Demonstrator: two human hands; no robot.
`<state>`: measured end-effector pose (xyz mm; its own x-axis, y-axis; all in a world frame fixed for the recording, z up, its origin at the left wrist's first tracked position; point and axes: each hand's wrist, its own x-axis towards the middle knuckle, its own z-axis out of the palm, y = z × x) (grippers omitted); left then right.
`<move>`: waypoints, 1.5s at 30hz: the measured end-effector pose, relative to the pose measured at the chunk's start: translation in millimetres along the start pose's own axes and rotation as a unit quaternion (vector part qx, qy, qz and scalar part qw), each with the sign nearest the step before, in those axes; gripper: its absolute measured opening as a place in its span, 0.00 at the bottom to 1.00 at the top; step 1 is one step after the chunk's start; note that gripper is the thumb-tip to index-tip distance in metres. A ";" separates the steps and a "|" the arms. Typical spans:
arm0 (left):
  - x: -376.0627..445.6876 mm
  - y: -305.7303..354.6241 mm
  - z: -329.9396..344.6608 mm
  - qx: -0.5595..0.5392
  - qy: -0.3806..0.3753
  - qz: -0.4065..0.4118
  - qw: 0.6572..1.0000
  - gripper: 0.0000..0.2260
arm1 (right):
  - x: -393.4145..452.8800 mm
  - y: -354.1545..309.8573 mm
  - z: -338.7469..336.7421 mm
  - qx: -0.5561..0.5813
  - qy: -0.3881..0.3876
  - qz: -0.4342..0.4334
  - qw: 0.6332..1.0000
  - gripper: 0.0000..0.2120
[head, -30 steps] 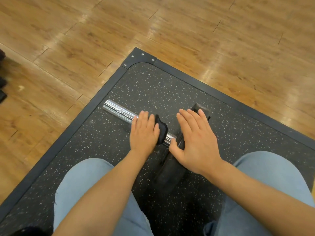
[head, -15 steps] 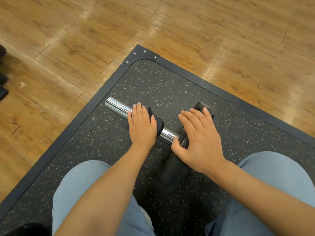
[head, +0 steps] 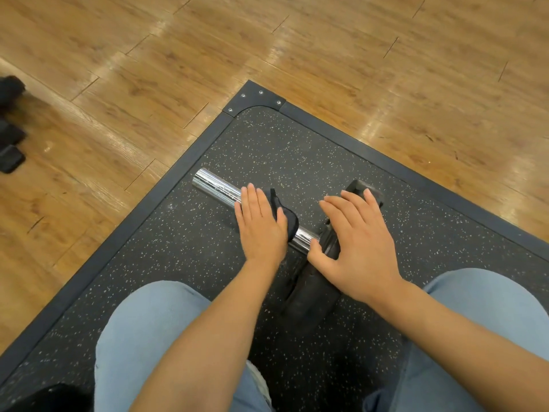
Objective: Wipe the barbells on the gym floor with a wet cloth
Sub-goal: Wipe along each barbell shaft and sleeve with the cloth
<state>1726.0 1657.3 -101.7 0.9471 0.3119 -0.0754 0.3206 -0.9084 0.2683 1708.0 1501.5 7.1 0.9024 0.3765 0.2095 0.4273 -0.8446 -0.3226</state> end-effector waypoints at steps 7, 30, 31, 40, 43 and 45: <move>-29.7 -0.1 12.9 0.060 -0.022 0.177 0.982 0.31 | -0.6 -1.1 -0.3 -0.005 0.003 -0.001 1.000 0.25; 12.1 -25.8 -13.0 0.030 -0.028 0.017 0.999 0.28 | -3.1 -1.9 -0.8 0.000 0.001 -0.004 1.000 0.25; 7.9 -19.8 -12.1 0.025 -0.033 0.029 0.999 0.29 | -3.2 -1.9 -0.3 0.000 0.003 -0.006 1.000 0.25; 19.7 -23.2 -21.0 0.100 -0.057 0.082 0.990 0.29 | -4.5 -3.0 -1.7 0.004 0.003 -0.008 1.000 0.25; 31.8 -24.9 -25.6 0.092 -0.052 0.005 0.994 0.29 | -5.8 -3.6 -0.1 0.007 0.013 -0.009 1.000 0.24; 19.3 -13.9 -21.6 0.066 -0.051 -0.004 0.997 0.29 | -6.2 -3.6 -0.4 0.009 0.020 -0.009 1.000 0.23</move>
<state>1739.6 1681.9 -86.1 0.9388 0.2960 -0.1765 0.3215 -0.9366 0.1392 1700.8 1502.0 7.4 0.8918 0.3762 0.2513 0.4447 -0.8310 -0.3343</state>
